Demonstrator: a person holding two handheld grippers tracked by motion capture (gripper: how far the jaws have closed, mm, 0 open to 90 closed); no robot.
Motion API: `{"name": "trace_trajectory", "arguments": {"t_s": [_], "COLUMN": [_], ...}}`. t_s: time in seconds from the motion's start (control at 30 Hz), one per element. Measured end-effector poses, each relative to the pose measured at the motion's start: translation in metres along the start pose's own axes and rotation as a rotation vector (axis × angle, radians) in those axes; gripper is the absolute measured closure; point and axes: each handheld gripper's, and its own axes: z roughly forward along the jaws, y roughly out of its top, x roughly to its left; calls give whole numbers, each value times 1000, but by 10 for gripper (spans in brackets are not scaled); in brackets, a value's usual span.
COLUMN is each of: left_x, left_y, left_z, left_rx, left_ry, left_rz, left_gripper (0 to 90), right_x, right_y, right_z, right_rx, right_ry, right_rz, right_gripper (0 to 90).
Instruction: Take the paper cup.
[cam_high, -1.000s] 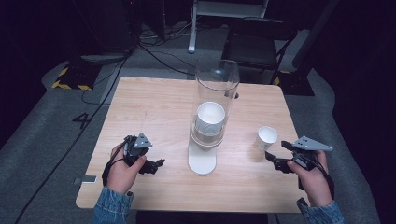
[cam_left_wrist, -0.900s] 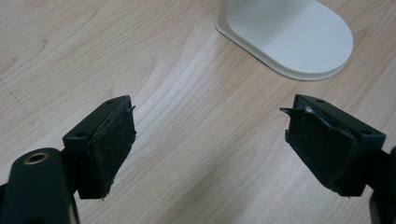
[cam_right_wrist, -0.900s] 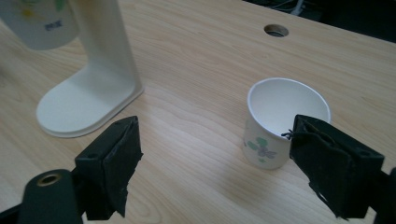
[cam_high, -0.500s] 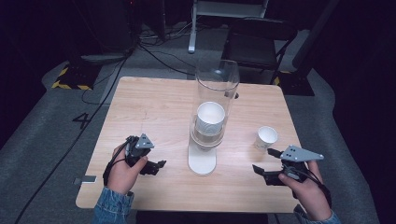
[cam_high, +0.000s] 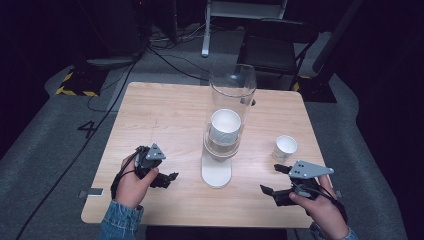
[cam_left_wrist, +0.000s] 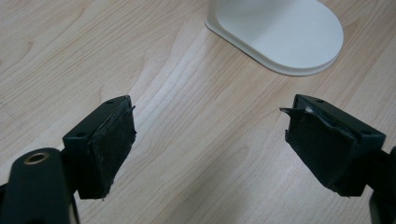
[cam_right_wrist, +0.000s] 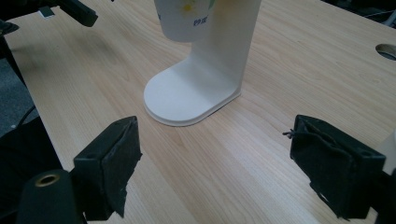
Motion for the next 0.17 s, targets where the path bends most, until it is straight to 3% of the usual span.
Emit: {"name": "trace_trajectory", "arguments": {"t_s": [0.17], "left_x": [1], "left_y": [0], "left_z": [0], "left_rx": [2], "left_ry": [0], "left_rz": [-1], "left_gripper": [157], "right_x": [1], "right_y": [-1], "right_z": [2], "right_rx": [5], "right_ry": [12], "right_rz": [-5], "right_gripper": [167]}}
